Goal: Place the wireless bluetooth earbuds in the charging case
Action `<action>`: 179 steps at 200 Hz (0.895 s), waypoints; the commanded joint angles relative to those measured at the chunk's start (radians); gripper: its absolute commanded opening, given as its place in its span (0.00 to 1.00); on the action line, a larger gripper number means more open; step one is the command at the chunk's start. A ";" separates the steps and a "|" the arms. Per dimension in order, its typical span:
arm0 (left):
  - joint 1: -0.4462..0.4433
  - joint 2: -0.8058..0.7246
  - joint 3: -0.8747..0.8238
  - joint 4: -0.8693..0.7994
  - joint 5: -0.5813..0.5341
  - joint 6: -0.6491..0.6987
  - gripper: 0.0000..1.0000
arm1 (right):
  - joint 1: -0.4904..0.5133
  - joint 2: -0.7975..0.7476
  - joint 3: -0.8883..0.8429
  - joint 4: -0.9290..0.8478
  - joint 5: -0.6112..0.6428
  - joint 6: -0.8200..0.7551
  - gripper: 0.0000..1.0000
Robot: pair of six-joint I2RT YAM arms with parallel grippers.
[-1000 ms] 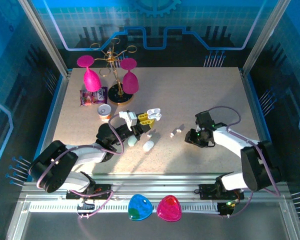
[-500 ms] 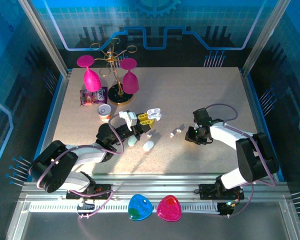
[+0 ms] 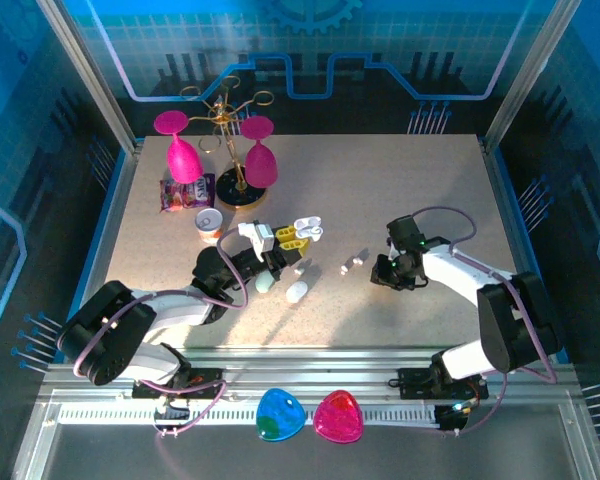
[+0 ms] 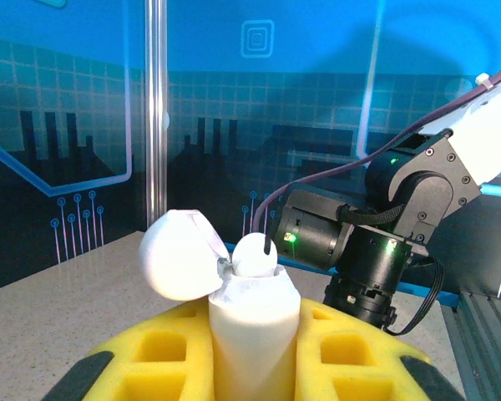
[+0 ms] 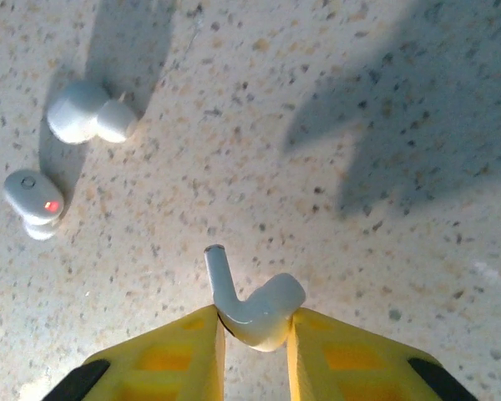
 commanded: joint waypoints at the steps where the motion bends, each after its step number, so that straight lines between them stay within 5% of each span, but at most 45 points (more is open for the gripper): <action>1: 0.003 0.012 0.009 0.031 0.019 0.006 0.03 | 0.014 -0.011 0.033 -0.092 -0.050 -0.032 0.25; 179: 0.026 0.289 0.062 0.032 0.006 0.366 0.03 | 0.133 -0.187 0.224 -0.225 -0.303 -0.073 0.26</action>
